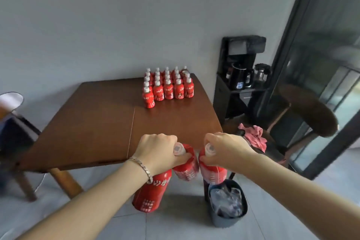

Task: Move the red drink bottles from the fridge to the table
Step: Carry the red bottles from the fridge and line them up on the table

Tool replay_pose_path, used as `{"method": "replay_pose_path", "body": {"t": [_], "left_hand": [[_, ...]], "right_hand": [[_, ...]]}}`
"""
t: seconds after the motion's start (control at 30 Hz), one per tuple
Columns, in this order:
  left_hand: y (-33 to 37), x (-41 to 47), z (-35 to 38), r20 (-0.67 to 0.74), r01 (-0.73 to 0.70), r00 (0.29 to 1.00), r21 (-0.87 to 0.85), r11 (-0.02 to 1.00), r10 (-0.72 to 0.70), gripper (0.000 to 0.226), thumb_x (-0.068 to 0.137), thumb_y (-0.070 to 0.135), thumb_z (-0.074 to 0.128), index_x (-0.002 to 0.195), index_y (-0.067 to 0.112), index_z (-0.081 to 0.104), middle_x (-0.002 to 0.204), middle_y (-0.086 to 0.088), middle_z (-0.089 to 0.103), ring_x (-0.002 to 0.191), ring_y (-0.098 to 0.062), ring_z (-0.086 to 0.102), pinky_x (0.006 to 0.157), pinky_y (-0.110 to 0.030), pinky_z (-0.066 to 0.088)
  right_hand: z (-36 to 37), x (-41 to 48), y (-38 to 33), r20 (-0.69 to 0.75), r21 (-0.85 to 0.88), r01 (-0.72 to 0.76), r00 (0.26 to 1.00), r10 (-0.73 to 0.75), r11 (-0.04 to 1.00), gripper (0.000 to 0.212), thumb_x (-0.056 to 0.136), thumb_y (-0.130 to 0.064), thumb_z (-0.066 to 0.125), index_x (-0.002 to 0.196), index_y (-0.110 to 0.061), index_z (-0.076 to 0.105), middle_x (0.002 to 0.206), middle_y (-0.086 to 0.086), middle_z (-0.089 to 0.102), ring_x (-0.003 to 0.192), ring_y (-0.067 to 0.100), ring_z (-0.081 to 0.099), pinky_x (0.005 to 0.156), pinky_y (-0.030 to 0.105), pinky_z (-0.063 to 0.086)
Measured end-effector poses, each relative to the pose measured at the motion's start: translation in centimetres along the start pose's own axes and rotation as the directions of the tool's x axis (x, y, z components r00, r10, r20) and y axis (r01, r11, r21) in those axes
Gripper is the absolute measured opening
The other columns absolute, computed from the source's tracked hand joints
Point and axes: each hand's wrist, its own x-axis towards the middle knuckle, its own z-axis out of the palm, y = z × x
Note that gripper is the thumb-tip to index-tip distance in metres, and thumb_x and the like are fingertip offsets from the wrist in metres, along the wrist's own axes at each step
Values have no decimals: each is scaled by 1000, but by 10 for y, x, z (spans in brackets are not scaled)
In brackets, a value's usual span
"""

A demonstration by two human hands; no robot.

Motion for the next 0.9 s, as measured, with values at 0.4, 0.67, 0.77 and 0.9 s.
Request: {"method": "replay_pose_path", "body": {"t": [0.4,0.67,0.77,0.9], "left_hand": [[-139,176,32,-29,291,955,-75,954,-294,46,82,70,40,80,25,47,72,11,54,67,-11,54,63,-24,41],[-243,276,103,90,184,980,-70,980,-178,48,81,74,37,88,27,43,83,12,58,81,-9,62,70,-21,42],[-269,305,121,104,153,984,-110,982,-142,48,81,74,34,84,27,41,76,14,52,71,-6,56,67,-19,41],[-299,342,149,1,107,994,-136,985,-108,49,71,71,37,60,25,47,48,13,51,41,-5,54,44,-19,34]], "right_hand": [[-17,274,16,29,167,35,999,-41,985,42,83,-52,60,113,-24,52,107,-4,58,93,15,60,75,30,54],[47,439,2,87,419,-236,972,220,877,30,81,-44,65,98,-21,54,100,-2,57,89,18,60,77,34,54],[61,493,-7,109,500,-314,947,301,807,25,80,-39,67,92,-20,54,99,0,59,87,17,59,75,31,50],[78,559,-16,149,566,-362,928,341,740,27,78,-35,67,93,-15,58,99,2,61,88,19,60,75,33,50]]}}
